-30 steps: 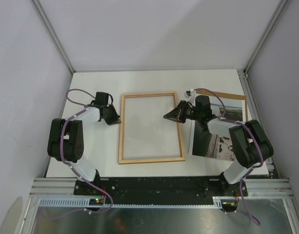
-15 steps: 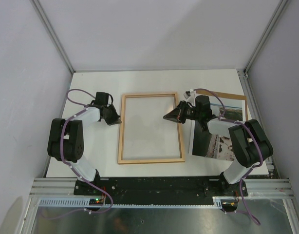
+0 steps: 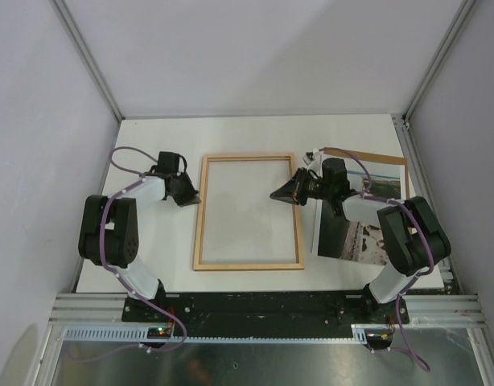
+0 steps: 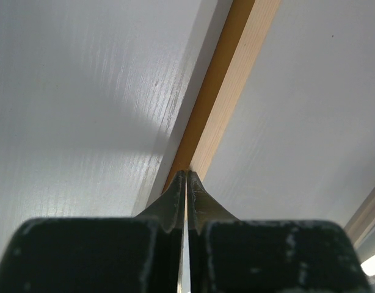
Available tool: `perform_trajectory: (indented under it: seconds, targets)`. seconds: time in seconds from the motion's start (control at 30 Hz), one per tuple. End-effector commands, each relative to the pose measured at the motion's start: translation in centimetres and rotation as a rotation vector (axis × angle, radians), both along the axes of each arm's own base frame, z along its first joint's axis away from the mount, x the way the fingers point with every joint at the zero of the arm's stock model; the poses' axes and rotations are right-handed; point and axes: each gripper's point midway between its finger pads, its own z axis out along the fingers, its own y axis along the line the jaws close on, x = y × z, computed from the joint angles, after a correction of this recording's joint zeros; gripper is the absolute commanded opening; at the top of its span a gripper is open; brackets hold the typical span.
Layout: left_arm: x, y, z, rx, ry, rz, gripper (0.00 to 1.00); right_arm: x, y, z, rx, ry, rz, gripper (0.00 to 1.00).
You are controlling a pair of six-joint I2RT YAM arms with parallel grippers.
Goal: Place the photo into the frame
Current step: Place the glass panel at the frame body.
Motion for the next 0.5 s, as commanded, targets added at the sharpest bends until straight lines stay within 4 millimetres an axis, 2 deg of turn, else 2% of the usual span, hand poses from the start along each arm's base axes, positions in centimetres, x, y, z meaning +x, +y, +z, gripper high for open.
perform_trajectory:
  seconds: [0.0,0.47]
  targets:
    - [-2.5,0.3,-2.8,0.035,0.118,-0.012,0.0,-2.1,0.7,-1.1,0.003,0.044,0.092,0.0]
    - [-2.5,0.3,-2.8,0.037,0.118,-0.01,0.0,-2.2,0.3,-2.3,-0.027,0.085,0.083,0.0]
